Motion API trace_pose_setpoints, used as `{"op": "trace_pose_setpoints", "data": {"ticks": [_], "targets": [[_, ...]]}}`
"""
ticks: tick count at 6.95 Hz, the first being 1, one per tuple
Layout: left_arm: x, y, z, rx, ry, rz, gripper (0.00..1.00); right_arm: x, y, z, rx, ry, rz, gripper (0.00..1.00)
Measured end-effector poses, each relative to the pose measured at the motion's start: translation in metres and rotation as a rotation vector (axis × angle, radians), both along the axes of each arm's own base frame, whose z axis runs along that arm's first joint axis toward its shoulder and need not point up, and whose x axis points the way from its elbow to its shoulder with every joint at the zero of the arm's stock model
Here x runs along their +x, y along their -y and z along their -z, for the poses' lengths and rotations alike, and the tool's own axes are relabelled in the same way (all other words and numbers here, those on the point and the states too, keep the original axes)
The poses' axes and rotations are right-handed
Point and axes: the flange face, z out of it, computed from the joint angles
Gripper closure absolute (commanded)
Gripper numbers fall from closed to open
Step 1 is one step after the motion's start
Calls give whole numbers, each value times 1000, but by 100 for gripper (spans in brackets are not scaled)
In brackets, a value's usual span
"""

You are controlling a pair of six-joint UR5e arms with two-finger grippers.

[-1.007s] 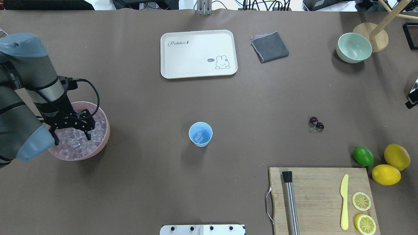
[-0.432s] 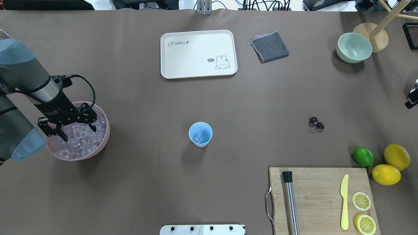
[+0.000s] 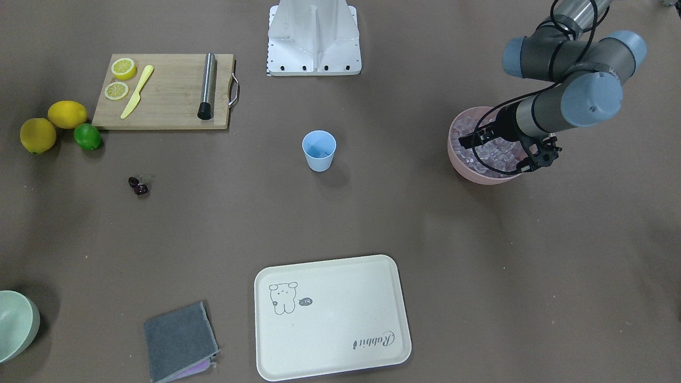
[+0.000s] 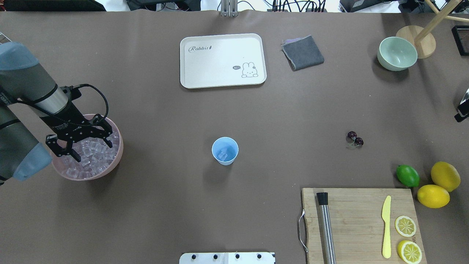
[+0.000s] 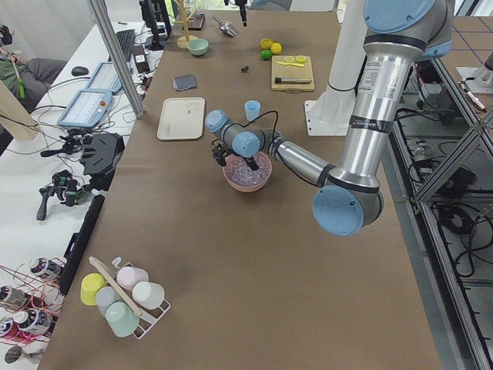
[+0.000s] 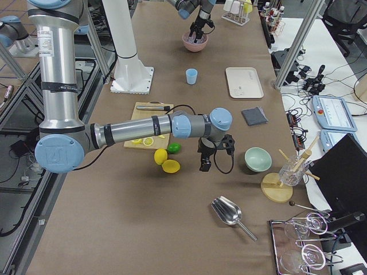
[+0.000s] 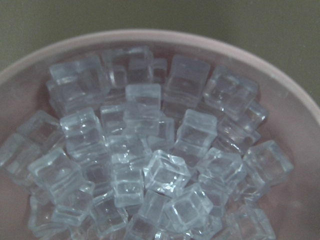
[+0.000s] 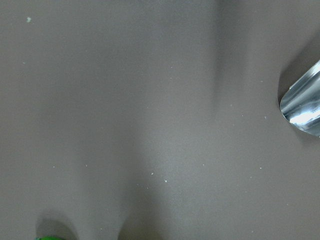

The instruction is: Put ice and cherries in cup

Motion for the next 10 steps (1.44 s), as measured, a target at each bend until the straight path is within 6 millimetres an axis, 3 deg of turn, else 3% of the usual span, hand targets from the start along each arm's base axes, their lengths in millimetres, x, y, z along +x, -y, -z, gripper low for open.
{"op": "trace_pose_setpoints", "data": {"ticks": [6, 10], "targets": [[13, -13, -4, -16, -30, -34, 3, -1, 0, 0, 0, -1, 2, 0], [15, -23, -31, -32, -59, -58, 3, -2, 1, 1, 2, -1, 3, 0]]}}
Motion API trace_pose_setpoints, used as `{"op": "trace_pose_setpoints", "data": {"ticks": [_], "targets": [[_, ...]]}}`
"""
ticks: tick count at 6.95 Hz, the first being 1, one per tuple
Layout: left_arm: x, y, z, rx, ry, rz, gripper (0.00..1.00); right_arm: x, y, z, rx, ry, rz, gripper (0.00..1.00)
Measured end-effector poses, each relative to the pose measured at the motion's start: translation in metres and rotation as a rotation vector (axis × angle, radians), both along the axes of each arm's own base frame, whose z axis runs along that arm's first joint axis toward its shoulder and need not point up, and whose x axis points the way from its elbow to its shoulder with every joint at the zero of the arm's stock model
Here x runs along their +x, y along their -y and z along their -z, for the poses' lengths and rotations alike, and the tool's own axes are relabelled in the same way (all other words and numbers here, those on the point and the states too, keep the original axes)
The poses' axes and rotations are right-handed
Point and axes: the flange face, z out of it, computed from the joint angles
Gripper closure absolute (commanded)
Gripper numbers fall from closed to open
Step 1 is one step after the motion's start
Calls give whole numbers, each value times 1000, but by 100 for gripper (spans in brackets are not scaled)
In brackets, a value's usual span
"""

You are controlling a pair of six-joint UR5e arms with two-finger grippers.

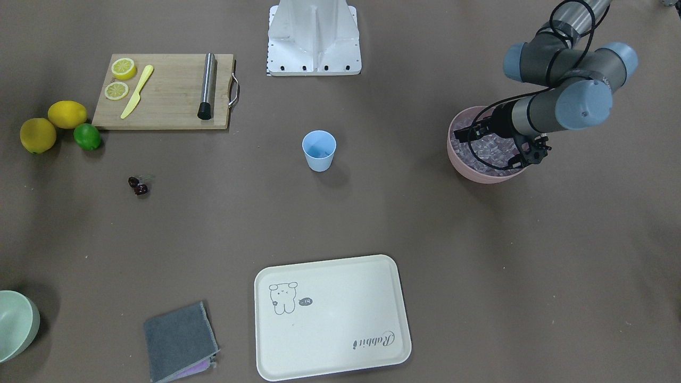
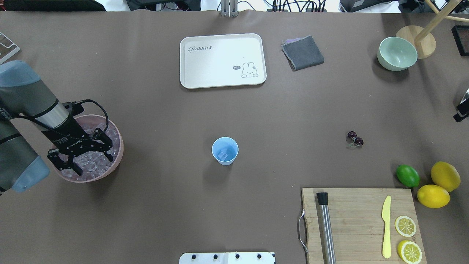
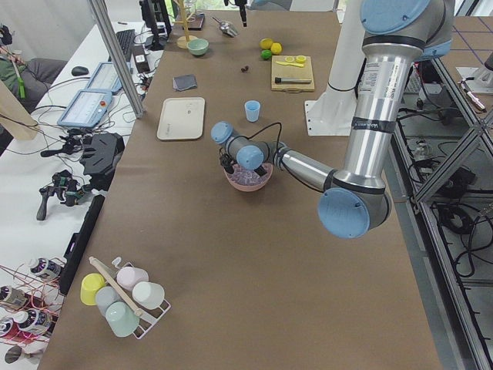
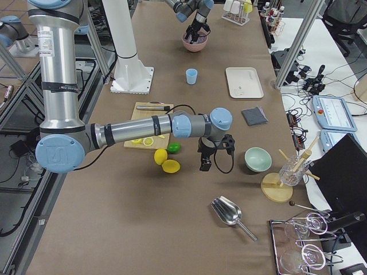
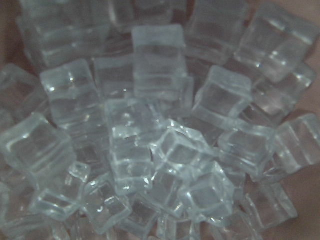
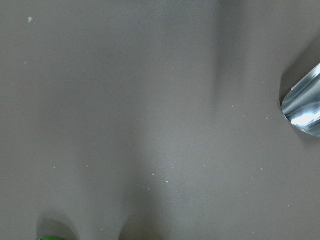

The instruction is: Put ice and cherries in cup

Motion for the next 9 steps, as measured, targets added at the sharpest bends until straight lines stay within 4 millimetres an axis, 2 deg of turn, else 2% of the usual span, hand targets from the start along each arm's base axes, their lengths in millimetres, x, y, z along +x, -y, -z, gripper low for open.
{"op": "trace_pose_setpoints", "data": {"ticks": [6, 9], "targets": [[7, 3, 1, -55, 16, 24, 3, -1, 1, 2, 4, 0, 2, 0], [11, 7, -8, -71, 1, 56, 11, -2, 2, 3, 6, 0, 2, 0]]}}
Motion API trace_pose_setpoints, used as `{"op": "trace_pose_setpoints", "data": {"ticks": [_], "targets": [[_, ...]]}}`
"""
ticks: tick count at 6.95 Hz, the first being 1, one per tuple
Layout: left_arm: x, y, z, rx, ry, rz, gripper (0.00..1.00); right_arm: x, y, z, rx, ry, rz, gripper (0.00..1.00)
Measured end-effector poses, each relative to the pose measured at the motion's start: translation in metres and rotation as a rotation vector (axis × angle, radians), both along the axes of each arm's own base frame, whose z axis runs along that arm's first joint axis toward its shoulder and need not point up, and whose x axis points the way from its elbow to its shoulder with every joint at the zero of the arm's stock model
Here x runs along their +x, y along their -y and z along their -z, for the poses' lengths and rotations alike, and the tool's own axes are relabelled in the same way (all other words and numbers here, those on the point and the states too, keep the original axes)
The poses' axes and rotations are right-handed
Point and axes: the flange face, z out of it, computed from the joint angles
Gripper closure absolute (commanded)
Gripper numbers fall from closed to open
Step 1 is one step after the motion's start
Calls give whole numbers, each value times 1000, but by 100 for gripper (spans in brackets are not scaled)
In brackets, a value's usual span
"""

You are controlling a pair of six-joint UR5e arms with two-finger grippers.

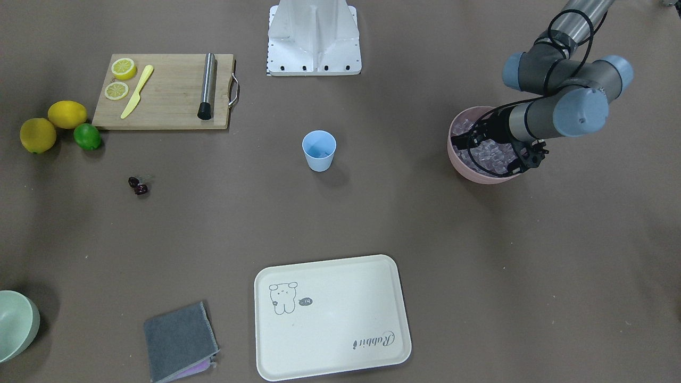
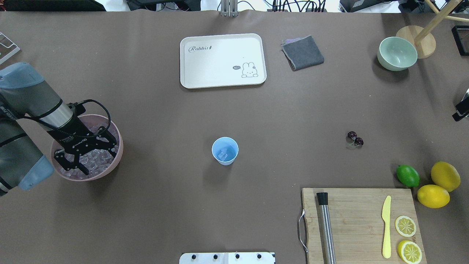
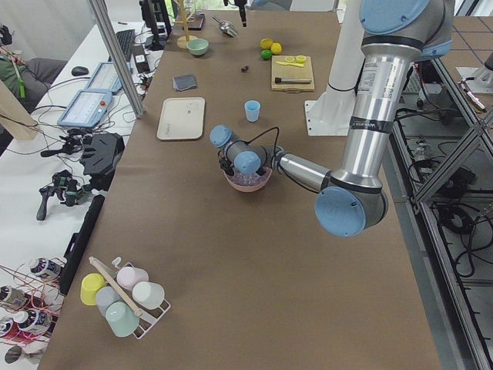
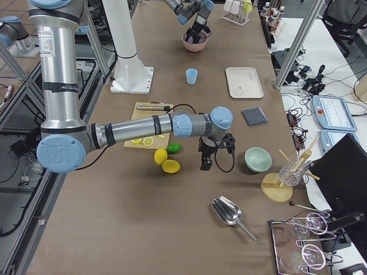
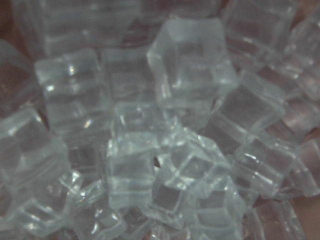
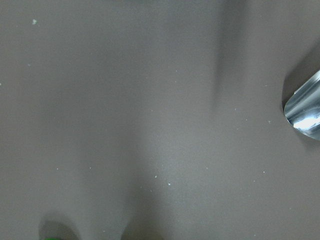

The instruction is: Put ice and cherries in cup

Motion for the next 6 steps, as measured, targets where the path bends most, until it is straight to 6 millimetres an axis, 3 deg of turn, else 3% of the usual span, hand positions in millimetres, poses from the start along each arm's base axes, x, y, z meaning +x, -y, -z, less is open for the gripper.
{"op": "trace_pose_setpoints", "data": {"ticks": [1, 3, 6], "targets": [[1, 1, -3, -5, -4, 10, 25, 0, 0, 0, 1, 0, 0, 0], [2, 2, -3, -19, -3, 24, 67, 0, 0, 1, 1, 0, 0, 0], [4, 4, 3, -27, -5, 31, 91, 0, 0, 1, 1, 0, 0, 0]]}}
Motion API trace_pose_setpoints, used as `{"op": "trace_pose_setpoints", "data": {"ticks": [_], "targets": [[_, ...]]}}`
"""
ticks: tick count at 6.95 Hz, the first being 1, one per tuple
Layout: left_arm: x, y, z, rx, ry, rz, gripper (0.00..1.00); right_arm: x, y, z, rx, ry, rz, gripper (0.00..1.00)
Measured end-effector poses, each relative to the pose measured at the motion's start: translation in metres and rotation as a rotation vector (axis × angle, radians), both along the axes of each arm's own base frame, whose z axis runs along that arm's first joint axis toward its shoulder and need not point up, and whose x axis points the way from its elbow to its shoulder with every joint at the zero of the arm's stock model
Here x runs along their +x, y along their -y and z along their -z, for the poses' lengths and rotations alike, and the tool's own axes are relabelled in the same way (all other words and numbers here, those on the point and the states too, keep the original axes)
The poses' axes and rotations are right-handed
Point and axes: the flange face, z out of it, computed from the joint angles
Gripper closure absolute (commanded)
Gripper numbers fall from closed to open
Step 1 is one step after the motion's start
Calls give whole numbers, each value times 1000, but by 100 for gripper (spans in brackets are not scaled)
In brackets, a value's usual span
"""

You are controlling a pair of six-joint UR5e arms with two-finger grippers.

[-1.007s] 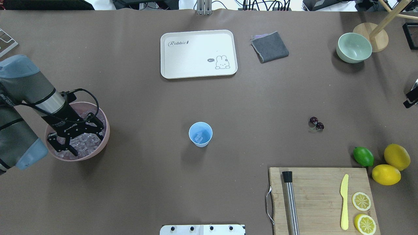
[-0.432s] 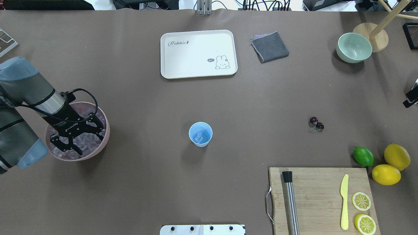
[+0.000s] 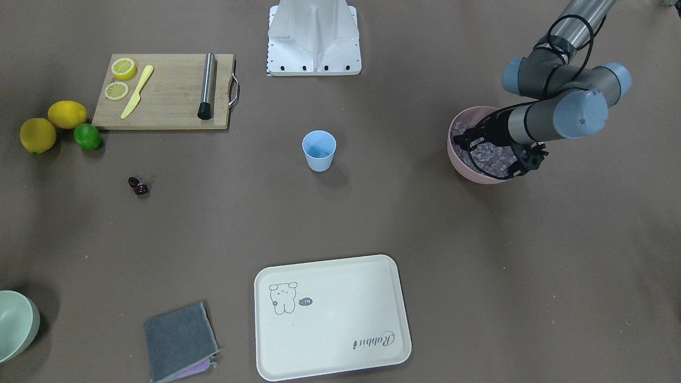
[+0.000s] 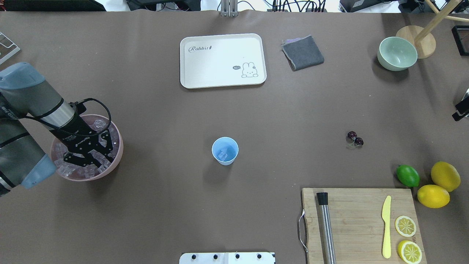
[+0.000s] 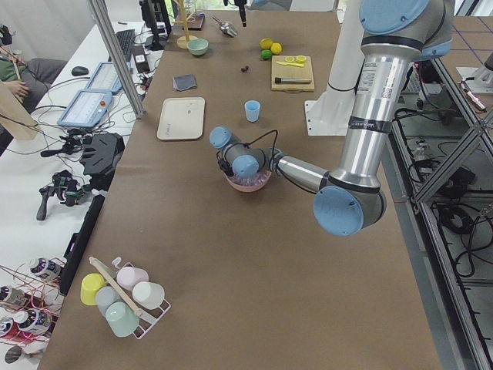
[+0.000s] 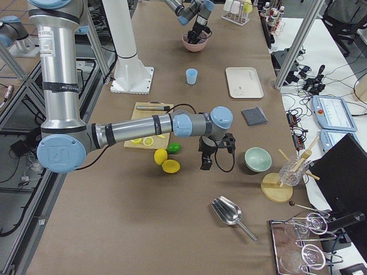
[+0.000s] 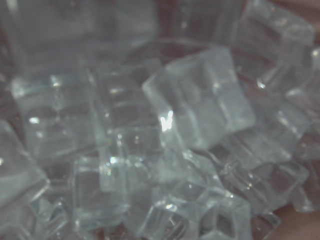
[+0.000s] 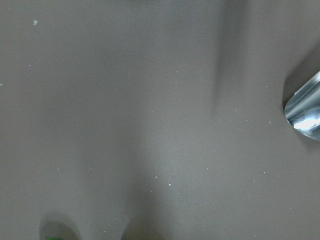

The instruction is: Put ice and cherries in cup

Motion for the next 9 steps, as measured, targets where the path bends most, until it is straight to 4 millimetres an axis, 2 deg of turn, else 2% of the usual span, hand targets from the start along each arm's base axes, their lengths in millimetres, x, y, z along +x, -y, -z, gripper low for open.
{"op": "trace_pose_setpoints", "data": {"ticks": [4, 9], "targets": [[-4, 3, 16, -31, -53, -32, 100, 0, 0, -1, -1, 0, 0, 0], [-33, 38, 49, -6, -115, 15, 100, 0, 0, 0, -1, -1, -1, 0]]}}
